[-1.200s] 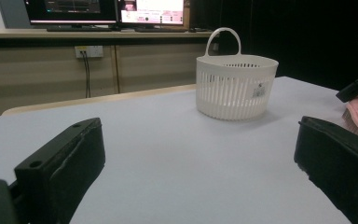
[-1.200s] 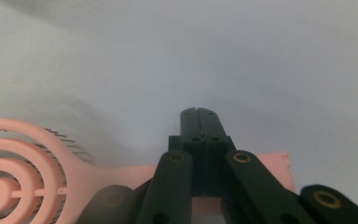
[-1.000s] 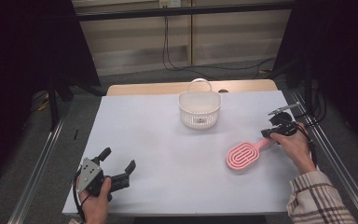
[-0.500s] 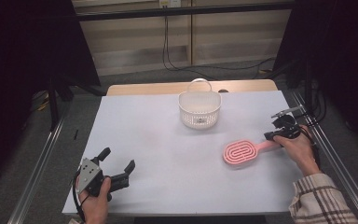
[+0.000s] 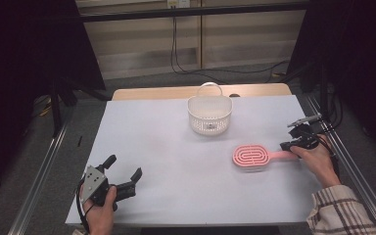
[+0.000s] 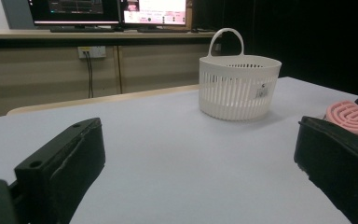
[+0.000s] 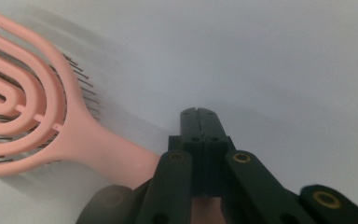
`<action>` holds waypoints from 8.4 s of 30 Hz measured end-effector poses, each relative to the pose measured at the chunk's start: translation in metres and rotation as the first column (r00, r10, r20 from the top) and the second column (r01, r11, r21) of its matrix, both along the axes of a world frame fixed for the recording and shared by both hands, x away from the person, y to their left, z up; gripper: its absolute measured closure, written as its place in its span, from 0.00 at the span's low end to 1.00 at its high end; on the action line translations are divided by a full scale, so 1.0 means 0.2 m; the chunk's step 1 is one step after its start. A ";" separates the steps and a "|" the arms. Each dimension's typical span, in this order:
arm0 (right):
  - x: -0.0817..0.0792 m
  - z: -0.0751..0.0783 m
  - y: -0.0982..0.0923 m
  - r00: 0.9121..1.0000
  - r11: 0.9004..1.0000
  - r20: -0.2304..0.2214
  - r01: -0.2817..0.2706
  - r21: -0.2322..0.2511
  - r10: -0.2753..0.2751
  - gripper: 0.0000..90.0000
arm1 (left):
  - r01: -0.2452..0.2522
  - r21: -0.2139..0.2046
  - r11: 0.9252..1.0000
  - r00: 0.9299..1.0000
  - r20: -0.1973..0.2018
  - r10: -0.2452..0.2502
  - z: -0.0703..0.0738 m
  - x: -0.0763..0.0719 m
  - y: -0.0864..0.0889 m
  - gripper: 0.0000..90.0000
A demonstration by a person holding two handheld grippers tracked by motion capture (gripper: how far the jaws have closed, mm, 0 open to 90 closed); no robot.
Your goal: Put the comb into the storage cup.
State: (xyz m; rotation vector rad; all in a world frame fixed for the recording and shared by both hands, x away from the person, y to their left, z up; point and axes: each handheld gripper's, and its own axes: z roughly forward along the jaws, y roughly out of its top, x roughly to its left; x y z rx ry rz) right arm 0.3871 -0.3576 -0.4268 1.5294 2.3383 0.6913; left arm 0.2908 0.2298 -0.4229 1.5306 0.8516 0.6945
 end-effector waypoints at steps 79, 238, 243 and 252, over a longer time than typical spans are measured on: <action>-0.14 0.04 -0.08 0.995 0.994 0.096 -0.009 0.113 -0.002 0.66 | 0.008 0.007 1.000 1.000 0.007 -0.008 0.00 0.00 0.00 0.02; 0.17 -0.01 0.48 0.864 0.869 -0.218 -0.484 -0.106 0.455 0.23 | 0.021 0.033 0.999 1.000 -0.008 -0.021 -0.01 0.01 0.00 0.02; 0.17 0.00 0.47 0.868 0.869 -0.211 -0.480 -0.121 0.450 0.23 | 0.022 0.031 0.999 1.000 -0.009 -0.022 -0.01 0.01 0.00 0.02; 0.17 0.03 0.46 0.876 0.882 -0.212 -0.461 -0.101 0.434 0.23 | 0.020 0.031 0.999 1.000 -0.007 -0.020 -0.01 0.01 0.00 0.02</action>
